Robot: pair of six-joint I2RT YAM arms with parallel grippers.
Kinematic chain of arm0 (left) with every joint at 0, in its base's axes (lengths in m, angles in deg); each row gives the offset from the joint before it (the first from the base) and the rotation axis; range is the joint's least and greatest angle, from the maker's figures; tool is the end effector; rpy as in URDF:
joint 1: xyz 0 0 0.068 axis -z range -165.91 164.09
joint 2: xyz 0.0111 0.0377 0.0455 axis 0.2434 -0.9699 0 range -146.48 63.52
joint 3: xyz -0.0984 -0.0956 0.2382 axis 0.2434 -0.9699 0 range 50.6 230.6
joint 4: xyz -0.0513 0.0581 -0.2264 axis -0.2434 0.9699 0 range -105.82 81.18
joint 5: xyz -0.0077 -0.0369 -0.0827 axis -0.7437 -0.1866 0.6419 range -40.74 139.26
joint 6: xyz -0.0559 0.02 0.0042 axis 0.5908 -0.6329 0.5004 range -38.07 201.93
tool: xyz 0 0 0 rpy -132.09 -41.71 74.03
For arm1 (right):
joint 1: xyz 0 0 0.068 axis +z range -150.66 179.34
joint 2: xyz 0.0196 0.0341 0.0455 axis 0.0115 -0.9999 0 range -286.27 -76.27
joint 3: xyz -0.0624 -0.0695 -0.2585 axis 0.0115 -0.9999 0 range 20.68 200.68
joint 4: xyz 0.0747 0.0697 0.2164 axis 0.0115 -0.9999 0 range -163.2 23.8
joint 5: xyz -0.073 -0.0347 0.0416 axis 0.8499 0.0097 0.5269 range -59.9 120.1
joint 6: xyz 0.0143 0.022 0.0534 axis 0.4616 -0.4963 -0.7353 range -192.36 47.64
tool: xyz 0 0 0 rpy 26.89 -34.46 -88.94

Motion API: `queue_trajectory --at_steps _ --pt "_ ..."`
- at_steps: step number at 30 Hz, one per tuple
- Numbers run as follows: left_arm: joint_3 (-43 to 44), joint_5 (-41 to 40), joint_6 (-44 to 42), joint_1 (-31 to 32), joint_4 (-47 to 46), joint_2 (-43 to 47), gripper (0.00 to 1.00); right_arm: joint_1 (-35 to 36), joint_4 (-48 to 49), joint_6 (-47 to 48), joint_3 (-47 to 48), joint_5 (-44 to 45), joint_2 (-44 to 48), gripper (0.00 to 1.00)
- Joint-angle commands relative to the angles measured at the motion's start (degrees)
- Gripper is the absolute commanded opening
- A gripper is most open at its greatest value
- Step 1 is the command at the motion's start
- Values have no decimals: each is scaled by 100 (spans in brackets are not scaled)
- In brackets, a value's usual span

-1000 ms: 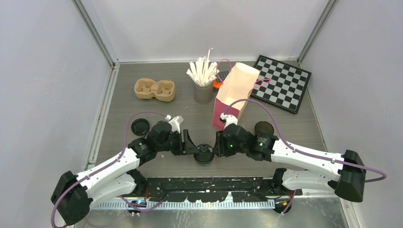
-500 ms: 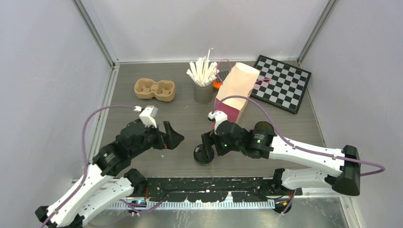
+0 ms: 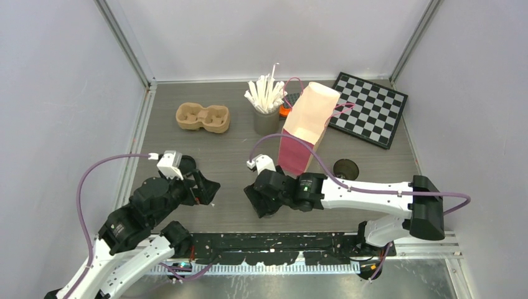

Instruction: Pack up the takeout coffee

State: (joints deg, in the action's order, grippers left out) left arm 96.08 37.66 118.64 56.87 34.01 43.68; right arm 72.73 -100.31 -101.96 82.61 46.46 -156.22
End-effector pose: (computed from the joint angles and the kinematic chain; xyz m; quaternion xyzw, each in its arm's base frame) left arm 0.0422 -0.0271 0.3057 -0.0106 0.8370 -0.2803 0.4698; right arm 0.0899 0.2587 0.2727 -0.3063 0.8859 0.1676 0.3053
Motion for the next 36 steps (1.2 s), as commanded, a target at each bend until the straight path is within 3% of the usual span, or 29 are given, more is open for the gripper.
queue_trajectory --at_steps 1,12,24,36 --pt "-58 -212 -128 26 -34 -10 100 82 102 52 296 213 -93 92" --pt "-47 -218 -146 28 -34 -69 100 218 -391 -37 666 682 -691 92" --pt "-73 -446 -109 28 -34 240 100 242 -439 -173 724 669 -237 92" --pt "-82 -440 -102 28 -34 288 100 204 -606 -274 548 803 -426 91"
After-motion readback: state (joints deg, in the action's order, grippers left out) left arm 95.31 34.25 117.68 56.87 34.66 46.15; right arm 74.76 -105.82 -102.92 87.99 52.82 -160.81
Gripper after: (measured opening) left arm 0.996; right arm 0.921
